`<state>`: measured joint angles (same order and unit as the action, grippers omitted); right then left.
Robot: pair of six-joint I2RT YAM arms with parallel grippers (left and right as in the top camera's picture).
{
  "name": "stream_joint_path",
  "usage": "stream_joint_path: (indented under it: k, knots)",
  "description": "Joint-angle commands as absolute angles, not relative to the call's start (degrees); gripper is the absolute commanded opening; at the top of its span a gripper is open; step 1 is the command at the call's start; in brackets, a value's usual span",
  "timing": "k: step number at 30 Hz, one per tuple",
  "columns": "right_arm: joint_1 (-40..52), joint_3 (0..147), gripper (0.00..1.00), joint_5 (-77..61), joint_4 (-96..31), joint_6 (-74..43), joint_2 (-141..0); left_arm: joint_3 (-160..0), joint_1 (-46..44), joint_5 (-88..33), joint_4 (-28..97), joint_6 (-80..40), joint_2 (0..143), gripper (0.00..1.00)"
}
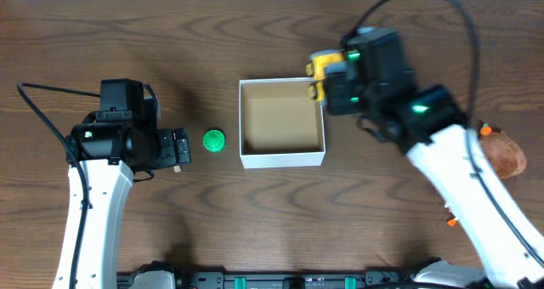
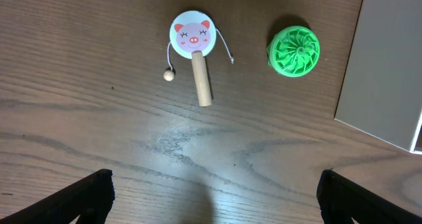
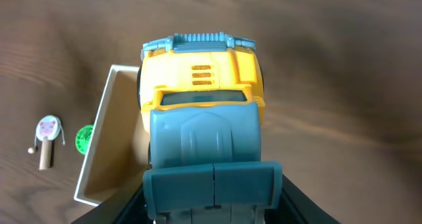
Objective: Pack container
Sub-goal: 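Carry the truck with the right gripper into the white box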
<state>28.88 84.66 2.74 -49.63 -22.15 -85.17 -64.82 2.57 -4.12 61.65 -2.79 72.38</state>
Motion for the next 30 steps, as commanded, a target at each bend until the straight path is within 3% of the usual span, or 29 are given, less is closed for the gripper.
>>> stream_joint_path:
  k: [1, 10, 20, 23, 26, 30]
  knots:
    - [33.45, 84.18, 0.01, 7.53, -48.71, -28.77, -90.11, -65.71, 2.76, -4.10, 61.87, -2.92, 72.66, 0.98]
    - [36.38, 84.18, 0.01, 9.02, -47.77, -31.77, -102.30, -65.71, 2.79, -4.10, 61.87, -2.92, 72.66, 0.98]
    - [36.29, 84.18, 0.03, 9.23, -47.75, -31.70, -106.06, -65.71, 2.79, -4.10, 61.67, -2.92, 72.66, 0.98]
    - [36.29, 84.20, 0.38, 9.23, -47.51, -31.66, -106.06, -65.71, 2.79, -4.10, 61.65, -2.92, 72.66, 0.98]
    - [36.29, 84.20, 0.50, 9.23, -47.09, -31.64, -106.06, -65.71, 2.79, -4.10, 61.67, -2.90, 72.66, 0.98]
    - [36.27, 84.20, 0.55, 9.23, -45.95, -29.91, -106.06, -65.69, 2.76, -4.10, 61.67, -2.92, 72.66, 0.98]
